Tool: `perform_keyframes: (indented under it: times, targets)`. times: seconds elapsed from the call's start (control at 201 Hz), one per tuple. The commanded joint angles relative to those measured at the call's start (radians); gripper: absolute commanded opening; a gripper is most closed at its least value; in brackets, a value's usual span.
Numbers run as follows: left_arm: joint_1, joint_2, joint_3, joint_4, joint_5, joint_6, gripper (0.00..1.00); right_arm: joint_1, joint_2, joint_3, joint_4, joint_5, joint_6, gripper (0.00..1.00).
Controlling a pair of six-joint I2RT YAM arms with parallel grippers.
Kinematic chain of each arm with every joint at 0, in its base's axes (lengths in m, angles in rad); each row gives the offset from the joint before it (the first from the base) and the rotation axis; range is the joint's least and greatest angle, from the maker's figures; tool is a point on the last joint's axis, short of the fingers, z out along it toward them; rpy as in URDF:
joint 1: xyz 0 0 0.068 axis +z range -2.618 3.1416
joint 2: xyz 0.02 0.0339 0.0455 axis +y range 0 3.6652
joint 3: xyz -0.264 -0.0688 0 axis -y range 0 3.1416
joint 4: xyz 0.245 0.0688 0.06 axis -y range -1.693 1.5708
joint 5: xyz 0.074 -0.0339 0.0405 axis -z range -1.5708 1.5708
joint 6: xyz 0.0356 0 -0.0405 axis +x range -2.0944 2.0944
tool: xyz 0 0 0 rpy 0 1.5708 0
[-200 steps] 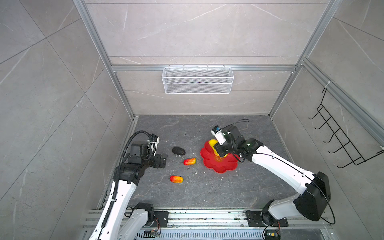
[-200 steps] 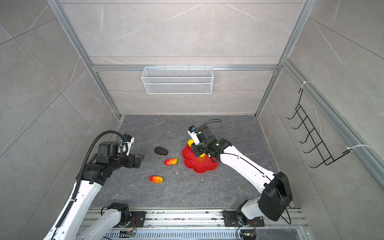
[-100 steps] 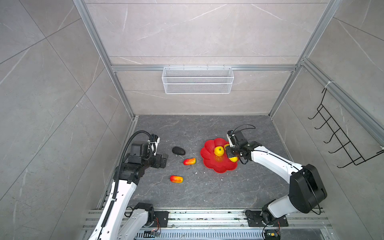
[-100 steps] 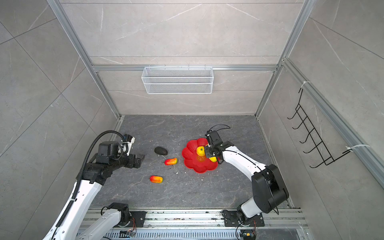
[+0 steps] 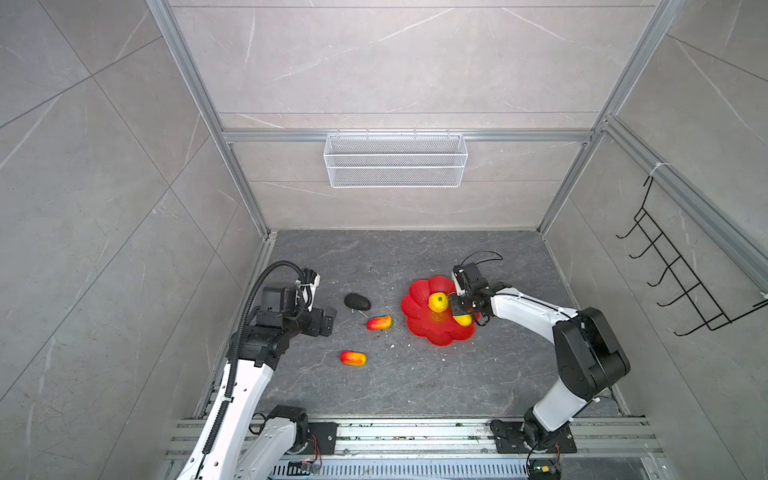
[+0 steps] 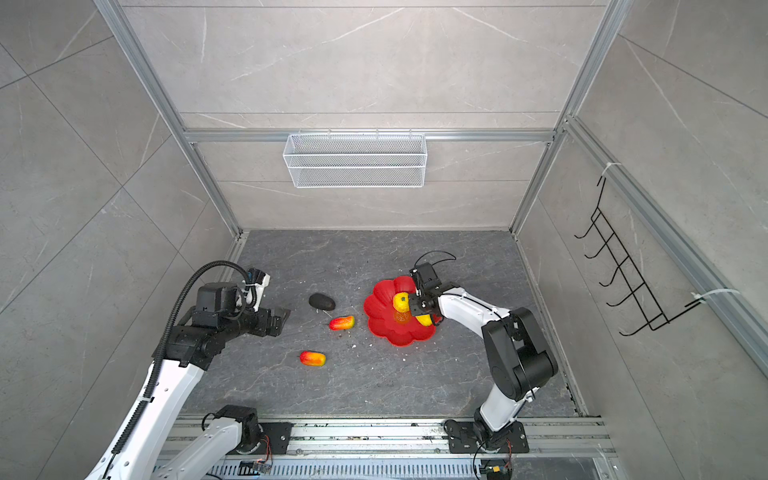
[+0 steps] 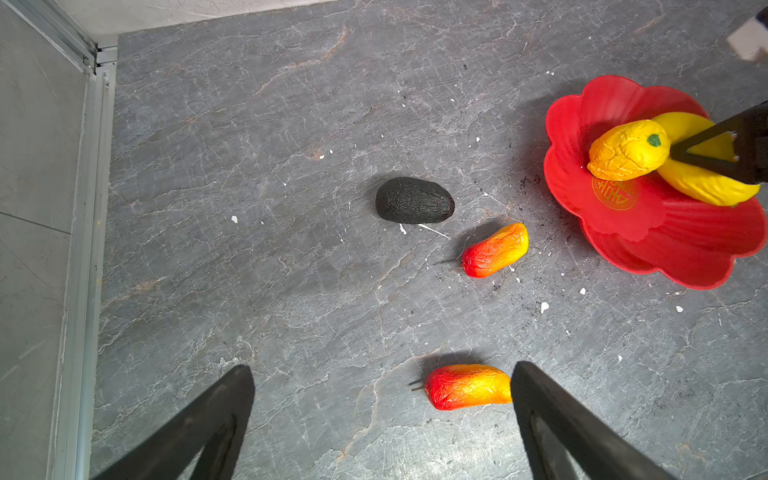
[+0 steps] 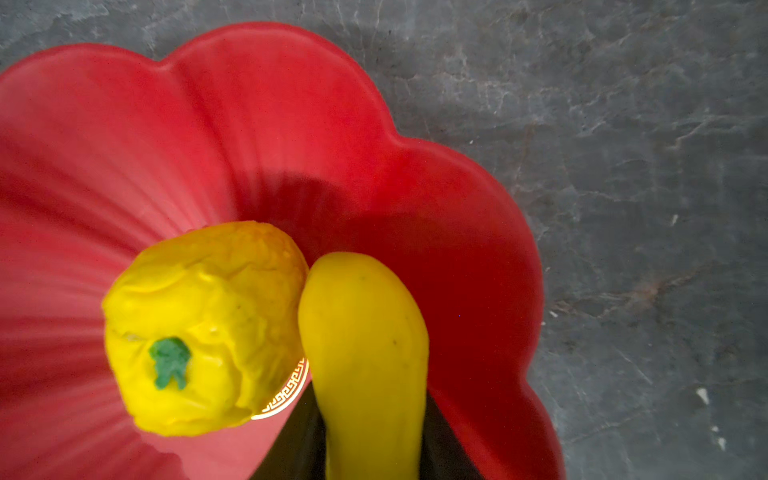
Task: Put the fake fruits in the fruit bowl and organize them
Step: 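Lower the yellow mango into the red bowl and open the right gripper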
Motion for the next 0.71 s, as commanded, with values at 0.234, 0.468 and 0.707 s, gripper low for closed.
perform_keyframes:
  times: [0.234, 0.468, 0.707]
  targets:
    - [0.005, 0.007, 0.014, 0.019, 0.021, 0.01, 1.0, -0.007, -0.016, 0.064, -0.024, 0.009, -0.008, 0.56]
    - [0.005, 0.012, 0.015, 0.018, 0.019, 0.011, 1.0, 0.014, -0.174, 0.126, -0.134, 0.023, -0.087, 0.68]
    - [0.005, 0.017, 0.015, 0.017, 0.018, 0.013, 1.0, 0.281, -0.215, 0.221, -0.16, -0.055, -0.251, 1.0]
